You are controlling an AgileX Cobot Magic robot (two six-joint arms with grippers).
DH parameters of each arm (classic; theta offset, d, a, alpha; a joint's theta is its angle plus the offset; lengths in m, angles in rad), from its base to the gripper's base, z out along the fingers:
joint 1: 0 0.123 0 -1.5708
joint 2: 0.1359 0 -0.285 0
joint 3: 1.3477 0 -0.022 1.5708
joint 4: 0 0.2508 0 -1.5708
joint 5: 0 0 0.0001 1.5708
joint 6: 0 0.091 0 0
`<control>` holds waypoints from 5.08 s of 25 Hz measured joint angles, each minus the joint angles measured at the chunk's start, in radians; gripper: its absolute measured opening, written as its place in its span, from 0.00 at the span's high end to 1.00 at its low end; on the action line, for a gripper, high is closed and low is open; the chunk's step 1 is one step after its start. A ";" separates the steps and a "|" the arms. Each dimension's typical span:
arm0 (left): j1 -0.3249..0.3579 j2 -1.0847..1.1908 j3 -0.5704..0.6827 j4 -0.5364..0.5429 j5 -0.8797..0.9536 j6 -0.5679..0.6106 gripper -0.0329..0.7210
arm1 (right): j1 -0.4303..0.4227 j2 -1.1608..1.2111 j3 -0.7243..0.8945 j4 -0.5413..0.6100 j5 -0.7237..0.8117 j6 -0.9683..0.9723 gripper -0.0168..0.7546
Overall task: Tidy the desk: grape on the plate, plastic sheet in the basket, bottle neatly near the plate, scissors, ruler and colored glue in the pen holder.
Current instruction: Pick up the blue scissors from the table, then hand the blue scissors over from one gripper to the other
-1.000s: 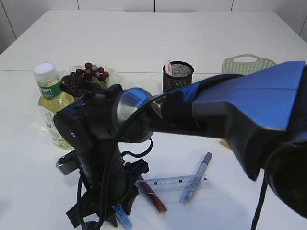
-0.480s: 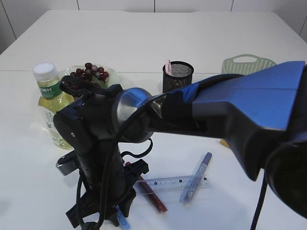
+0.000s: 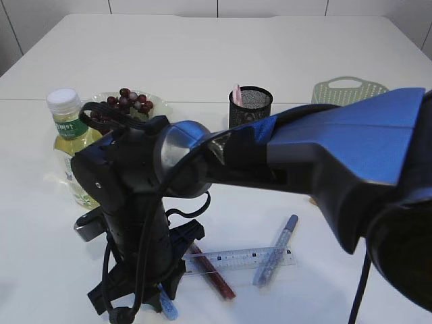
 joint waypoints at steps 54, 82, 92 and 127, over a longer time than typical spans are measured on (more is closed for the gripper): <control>0.000 0.000 0.000 -0.007 -0.196 -0.053 0.30 | 0.000 -0.253 -0.019 -0.088 0.010 0.002 0.77; 0.000 0.100 0.000 -0.101 -0.397 -0.053 0.30 | -0.133 -0.409 -0.019 0.030 0.023 -0.175 0.77; 0.000 0.226 0.000 -0.156 -0.448 -0.053 0.30 | -0.134 -0.461 -0.019 0.062 0.029 -0.205 0.77; 0.000 0.480 0.000 -0.710 -0.665 0.338 0.30 | -0.268 -0.472 -0.019 0.320 0.032 -0.353 0.77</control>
